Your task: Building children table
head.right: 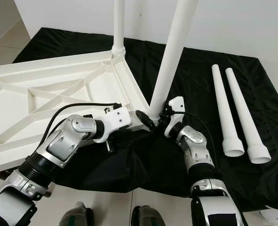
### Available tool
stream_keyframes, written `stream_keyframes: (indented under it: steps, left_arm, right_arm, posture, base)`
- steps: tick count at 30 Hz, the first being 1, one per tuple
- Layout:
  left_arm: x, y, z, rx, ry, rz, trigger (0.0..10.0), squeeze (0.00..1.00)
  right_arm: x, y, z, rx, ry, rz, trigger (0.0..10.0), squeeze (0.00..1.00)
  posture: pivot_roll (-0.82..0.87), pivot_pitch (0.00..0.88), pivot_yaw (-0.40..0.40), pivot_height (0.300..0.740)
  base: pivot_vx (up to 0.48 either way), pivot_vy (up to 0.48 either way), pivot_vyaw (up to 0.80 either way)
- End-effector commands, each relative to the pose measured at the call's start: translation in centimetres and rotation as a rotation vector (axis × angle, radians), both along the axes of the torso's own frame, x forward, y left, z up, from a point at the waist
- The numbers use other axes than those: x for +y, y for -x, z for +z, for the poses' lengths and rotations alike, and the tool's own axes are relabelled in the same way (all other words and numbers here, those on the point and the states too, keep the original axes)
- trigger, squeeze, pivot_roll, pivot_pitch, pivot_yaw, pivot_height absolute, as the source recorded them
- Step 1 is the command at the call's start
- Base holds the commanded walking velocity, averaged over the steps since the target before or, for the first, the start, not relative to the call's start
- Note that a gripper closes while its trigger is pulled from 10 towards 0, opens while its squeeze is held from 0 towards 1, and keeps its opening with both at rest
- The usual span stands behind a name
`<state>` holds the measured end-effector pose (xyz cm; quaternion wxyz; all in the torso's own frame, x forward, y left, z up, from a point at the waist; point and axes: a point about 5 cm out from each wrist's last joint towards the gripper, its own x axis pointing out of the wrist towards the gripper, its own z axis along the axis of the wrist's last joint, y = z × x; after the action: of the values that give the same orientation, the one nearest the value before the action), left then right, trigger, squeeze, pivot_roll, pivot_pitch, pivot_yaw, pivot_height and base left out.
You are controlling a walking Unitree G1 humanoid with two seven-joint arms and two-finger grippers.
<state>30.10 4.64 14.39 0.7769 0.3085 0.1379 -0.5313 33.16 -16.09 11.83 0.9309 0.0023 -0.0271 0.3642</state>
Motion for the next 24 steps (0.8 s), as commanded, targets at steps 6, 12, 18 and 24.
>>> stream_keyframes:
  steps: [6,12,18,24]
  left_arm:
    - [-0.24,0.09,0.18,-0.030,-0.006,0.012,10.0,0.00]
    - [-0.40,0.24,0.08,-0.025,-0.002,0.008,10.0,0.00]
    - [-0.42,0.27,0.06,-0.024,-0.003,0.007,10.0,0.00]
    - [-0.37,0.30,0.04,-0.023,-0.005,0.006,10.0,0.00]
  right_arm:
    - [-0.65,-0.48,0.21,-0.013,0.006,-0.010,4.4,0.00]
    - [-1.18,-0.67,0.60,-0.037,-0.023,-0.028,1.1,0.00]
    - [-1.10,-0.54,0.40,-0.031,-0.022,-0.025,1.1,0.00]
    - [-0.39,-0.12,0.17,-0.031,-0.047,-0.034,10.0,0.00]
  posture:
    - [0.00,0.071,-0.045,0.740]
    - [-0.01,0.074,-0.043,0.740]
    - [-0.01,0.074,-0.043,0.740]
    - [0.00,0.074,-0.048,0.740]
  base:
    - [0.000,0.000,0.00]
    - [0.000,0.000,0.00]
    - [0.000,0.000,0.00]
    - [0.000,0.000,0.00]
